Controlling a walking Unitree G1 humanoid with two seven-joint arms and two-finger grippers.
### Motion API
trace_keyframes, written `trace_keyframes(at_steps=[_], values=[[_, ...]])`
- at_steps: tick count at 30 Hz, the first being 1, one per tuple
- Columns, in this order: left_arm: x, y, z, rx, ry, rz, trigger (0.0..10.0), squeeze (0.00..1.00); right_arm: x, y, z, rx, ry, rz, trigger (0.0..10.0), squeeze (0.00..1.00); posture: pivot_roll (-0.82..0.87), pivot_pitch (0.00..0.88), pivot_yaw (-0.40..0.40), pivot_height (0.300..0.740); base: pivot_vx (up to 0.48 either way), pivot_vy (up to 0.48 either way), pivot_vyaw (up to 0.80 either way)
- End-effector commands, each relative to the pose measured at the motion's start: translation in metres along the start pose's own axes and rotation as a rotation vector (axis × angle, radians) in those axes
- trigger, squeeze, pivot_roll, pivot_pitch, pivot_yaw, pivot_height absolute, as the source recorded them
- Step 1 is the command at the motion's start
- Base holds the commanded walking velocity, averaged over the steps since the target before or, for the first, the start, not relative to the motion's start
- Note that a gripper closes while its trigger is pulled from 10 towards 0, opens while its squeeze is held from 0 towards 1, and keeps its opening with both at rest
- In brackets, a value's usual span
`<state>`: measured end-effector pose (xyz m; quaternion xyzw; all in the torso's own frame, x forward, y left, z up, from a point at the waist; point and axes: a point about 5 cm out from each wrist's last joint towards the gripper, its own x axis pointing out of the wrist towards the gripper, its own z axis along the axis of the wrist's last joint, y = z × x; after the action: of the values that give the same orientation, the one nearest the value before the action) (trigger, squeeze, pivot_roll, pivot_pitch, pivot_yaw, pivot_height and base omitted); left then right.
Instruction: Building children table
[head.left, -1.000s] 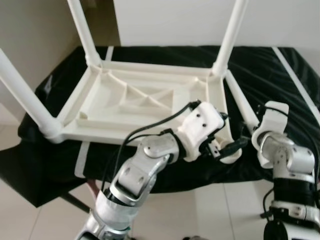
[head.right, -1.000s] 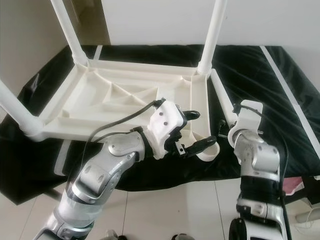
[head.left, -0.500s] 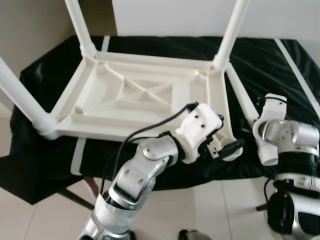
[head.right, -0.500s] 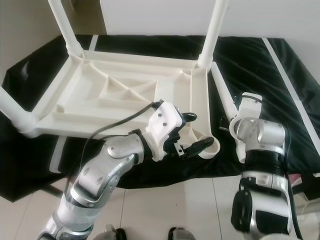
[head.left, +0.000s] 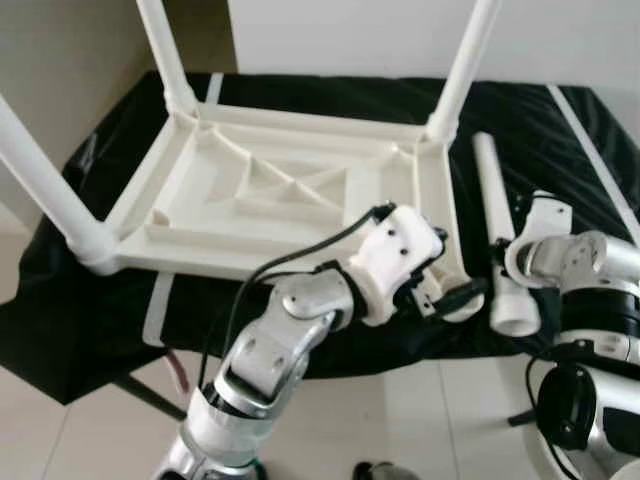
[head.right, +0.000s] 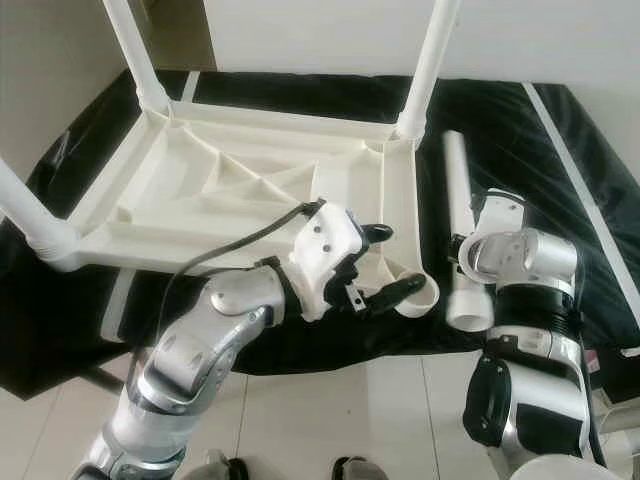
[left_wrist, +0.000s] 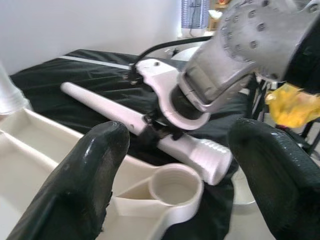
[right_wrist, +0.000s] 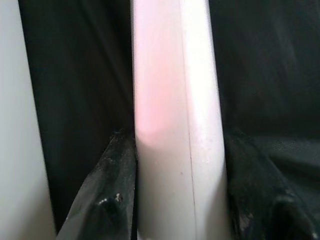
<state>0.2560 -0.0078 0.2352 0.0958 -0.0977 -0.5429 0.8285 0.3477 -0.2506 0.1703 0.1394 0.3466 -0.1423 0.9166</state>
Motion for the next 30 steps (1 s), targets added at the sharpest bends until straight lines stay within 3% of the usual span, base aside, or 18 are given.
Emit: trace_keyframes(at_steps=[1,10,11,14,15,22,25,27,30], values=[[0.0,0.01,0.0,0.017,0.006,0.122,10.0,0.0,0.013,0.001,-0.036,0.023,0.19,0.011,0.0,0.0,-0.02,0.094,-0.051,0.74,0.0,0.0,0.0],[0.008,0.044,0.001,-0.03,0.024,0.241,10.0,0.0,0.01,0.012,-0.023,0.009,0.073,0.066,0.0,0.0,-0.03,0.043,-0.033,0.74,0.0,0.0,0.0],[0.01,0.048,0.001,-0.056,0.024,0.259,10.0,0.0,0.009,0.01,-0.018,0.001,0.024,0.06,1.3,0.0,-0.03,0.036,-0.032,0.74,0.0,0.0,0.0],[0.013,0.051,0.001,-0.093,0.02,0.277,10.0,0.0,0.006,0.007,-0.012,-0.008,-0.046,0.054,1.3,0.0,-0.04,0.024,-0.031,0.74,0.0,0.0,0.0],[0.015,0.056,0.0,-0.143,0.023,0.296,10.0,0.0,0.005,0.001,-0.007,-0.007,-0.088,0.048,10.0,0.0,-0.04,0.014,-0.03,0.74,0.0,0.0,0.0],[0.02,0.067,-0.001,-0.25,0.021,0.334,10.0,0.0,-0.004,-0.015,0.007,0.02,-0.223,0.063,10.0,0.0,-0.04,0.0,-0.026,0.74,0.0,0.0,0.0],[0.024,0.075,0.006,-0.336,-0.019,0.343,10.0,0.0,-0.011,-0.021,0.018,0.055,-0.368,0.061,10.0,0.0,-0.04,0.0,-0.025,0.74,0.0,0.0,0.0],[0.026,0.078,0.007,-0.345,-0.024,0.348,10.0,0.0,-0.015,-0.023,0.023,0.059,-0.446,0.053,10.0,0.0,-0.03,0.0,-0.025,0.74,0.0,0.0,0.0],[0.027,0.084,0.009,-0.374,-0.034,0.359,10.0,0.0,-0.017,-0.02,0.024,0.105,-0.48,0.072,10.0,0.0,-0.03,0.0,-0.026,0.74,0.0,0.0,0.0]])
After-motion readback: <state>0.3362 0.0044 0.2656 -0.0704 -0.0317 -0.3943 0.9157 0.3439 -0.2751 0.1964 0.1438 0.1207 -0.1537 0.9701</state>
